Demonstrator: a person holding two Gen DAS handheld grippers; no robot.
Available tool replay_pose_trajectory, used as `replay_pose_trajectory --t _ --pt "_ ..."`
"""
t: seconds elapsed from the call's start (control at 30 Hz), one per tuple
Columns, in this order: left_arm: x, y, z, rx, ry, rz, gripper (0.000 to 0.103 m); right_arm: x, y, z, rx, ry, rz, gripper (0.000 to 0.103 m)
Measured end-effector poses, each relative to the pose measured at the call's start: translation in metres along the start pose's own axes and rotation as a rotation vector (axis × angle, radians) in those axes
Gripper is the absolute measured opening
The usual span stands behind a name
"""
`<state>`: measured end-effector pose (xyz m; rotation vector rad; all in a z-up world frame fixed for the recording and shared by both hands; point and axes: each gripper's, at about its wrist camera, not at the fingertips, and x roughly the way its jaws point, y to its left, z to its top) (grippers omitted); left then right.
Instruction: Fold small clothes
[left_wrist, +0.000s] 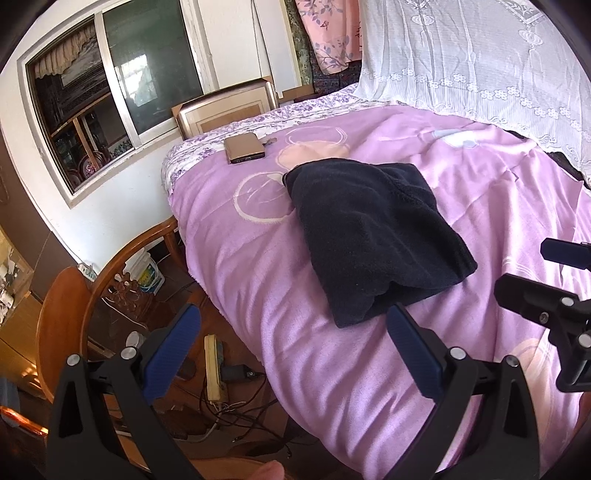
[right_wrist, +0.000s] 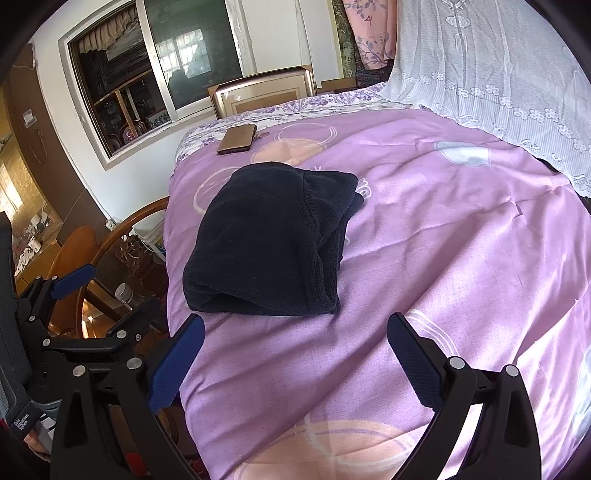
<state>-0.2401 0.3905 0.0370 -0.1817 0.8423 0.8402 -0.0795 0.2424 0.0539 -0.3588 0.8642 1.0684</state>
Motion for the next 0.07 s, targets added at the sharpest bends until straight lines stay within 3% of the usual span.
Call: replay_pose_trajectory --t 0.07 --pt "0.0002 0.0013 0.0 -0.007 0.005 -0.004 0.098 0.0001 -0.0001 0.0002 0.002 0.0 0.0 0.1"
